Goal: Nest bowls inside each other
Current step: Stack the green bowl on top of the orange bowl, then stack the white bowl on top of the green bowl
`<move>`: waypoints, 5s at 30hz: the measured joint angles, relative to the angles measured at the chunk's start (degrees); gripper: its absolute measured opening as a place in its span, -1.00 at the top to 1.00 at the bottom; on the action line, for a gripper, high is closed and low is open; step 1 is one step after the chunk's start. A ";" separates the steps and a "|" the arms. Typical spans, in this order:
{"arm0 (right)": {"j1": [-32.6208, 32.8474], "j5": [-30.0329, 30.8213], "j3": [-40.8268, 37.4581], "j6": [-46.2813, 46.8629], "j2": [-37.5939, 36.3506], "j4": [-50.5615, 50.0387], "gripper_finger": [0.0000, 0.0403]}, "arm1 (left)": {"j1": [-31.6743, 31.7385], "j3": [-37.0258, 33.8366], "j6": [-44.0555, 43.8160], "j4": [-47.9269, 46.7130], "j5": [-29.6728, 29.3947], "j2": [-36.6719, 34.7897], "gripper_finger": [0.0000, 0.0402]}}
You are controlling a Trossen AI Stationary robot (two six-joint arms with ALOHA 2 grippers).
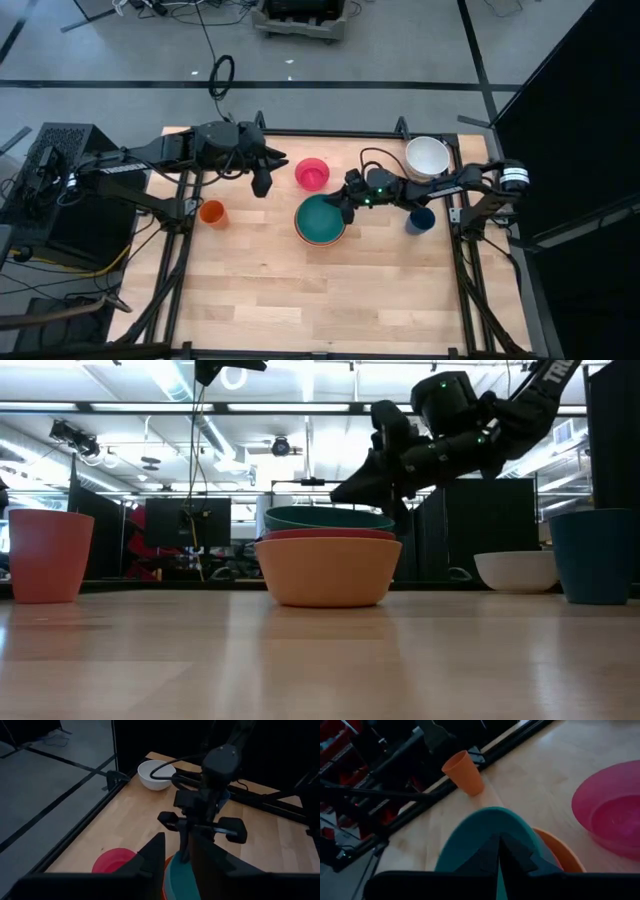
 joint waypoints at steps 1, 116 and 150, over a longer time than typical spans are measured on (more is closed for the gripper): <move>-0.01 -0.05 0.49 0.11 0.50 0.01 1.00 | 0.00 0.00 -0.05 -0.01 0.00 0.00 0.64; -15.13 8.75 34.53 -28.88 -18.42 -81.03 1.00 | 0.00 0.00 -0.75 -0.14 -1.29 0.02 0.66; 16.16 8.89 37.45 -32.57 5.83 -73.71 0.98 | 0.00 0.00 -0.75 -0.01 -2.12 0.02 0.72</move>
